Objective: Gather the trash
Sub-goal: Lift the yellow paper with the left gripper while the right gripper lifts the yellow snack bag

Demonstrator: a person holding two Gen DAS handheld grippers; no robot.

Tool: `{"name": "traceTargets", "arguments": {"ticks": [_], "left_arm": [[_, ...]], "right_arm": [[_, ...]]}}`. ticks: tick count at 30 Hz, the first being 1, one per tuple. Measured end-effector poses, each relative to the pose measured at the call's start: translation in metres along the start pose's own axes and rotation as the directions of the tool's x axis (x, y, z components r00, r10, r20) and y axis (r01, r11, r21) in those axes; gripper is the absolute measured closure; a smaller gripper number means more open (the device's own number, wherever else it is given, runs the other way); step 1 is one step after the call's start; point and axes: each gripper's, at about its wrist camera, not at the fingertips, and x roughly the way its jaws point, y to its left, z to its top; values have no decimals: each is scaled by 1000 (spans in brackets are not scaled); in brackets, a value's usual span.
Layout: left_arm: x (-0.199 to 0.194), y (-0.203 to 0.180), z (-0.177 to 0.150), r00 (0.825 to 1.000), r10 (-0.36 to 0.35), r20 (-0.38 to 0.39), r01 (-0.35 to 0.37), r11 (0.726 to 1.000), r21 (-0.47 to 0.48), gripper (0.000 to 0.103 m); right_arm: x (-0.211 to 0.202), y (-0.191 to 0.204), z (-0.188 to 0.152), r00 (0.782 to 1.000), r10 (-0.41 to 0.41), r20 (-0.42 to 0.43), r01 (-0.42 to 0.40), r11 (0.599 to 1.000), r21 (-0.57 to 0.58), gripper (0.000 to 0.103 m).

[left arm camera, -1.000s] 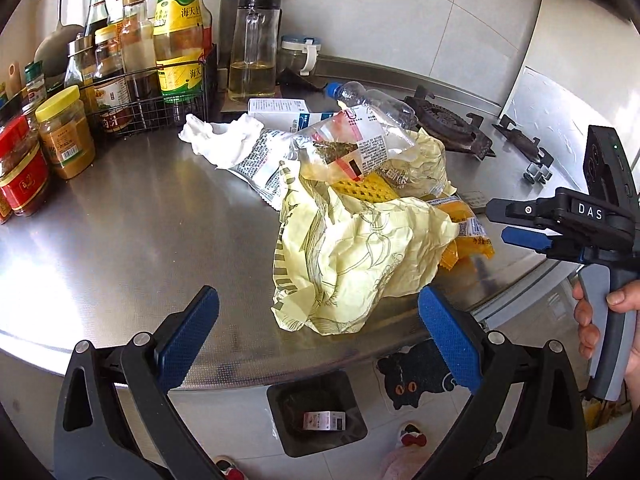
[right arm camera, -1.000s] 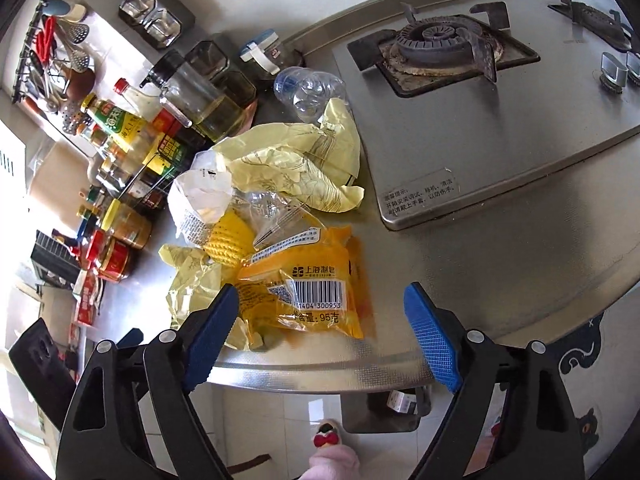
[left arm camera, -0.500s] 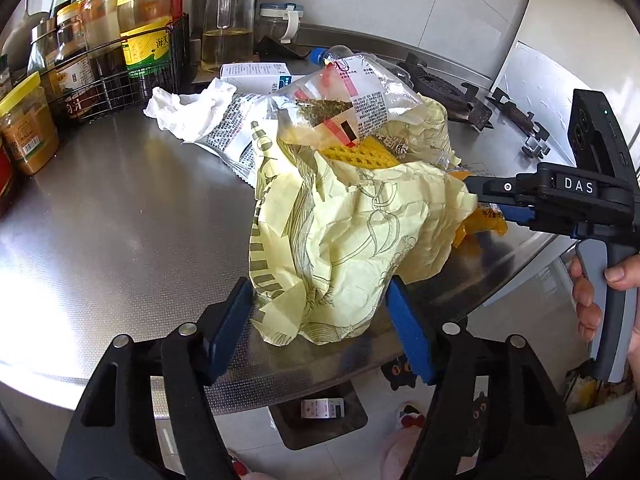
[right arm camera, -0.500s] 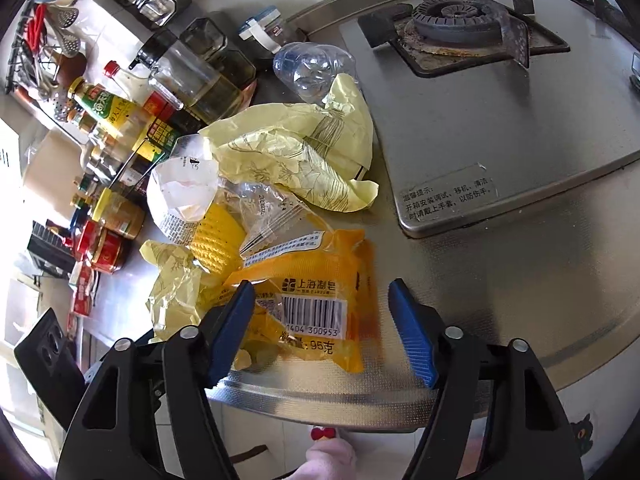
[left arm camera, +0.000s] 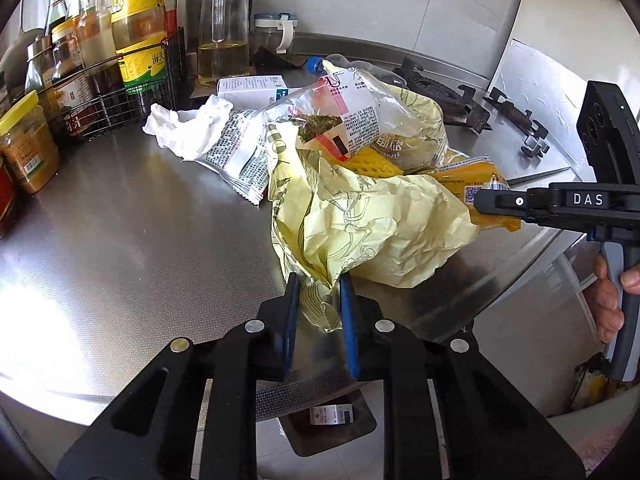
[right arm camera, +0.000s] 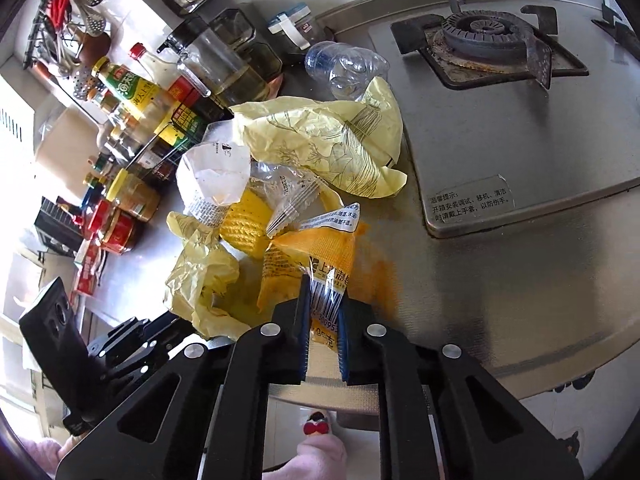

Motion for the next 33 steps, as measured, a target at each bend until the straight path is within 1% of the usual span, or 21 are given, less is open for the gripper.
{"name": "traceTargets", "arguments": {"ticks": [1, 3, 7, 12, 16, 24, 28, 33], "left_arm": [[-2, -1, 0, 1000, 2, 5, -2, 1000, -3, 90], [-7, -2, -1, 1000, 1, 16, 0, 1000, -11, 92], [-24, -4, -2, 999, 14, 52, -13, 1000, -19, 94], [-44, -1, -11, 997, 35, 65, -32, 998, -47, 94], [-62, 0, -25, 996, 51, 70, -46, 997, -62, 94], [-80, -4, -61, 997, 62, 36, -59, 994, -89, 94], [-81, -4, -73, 997, 66, 26, -63, 992, -106, 94], [-86, -4, -80, 996, 75, 38, -70, 990, -121, 94]], "right_arm": [[-4, 0, -1, 1000, 1, 8, -1, 1000, -2, 94], [-13, 1, -4, 1000, 6, 23, -6, 1000, -6, 95], [-30, 5, -11, 999, 11, 49, -10, 1000, -12, 96], [-47, 6, -24, 997, 26, 73, -25, 1000, -3, 96], [-53, 7, -41, 997, 33, 71, -33, 999, 1, 96], [-53, 8, -79, 998, 55, 28, -56, 998, 12, 96], [-54, 7, -90, 998, 65, 23, -66, 998, 18, 96], [-57, 12, -98, 997, 70, 17, -70, 998, -8, 96]]}}
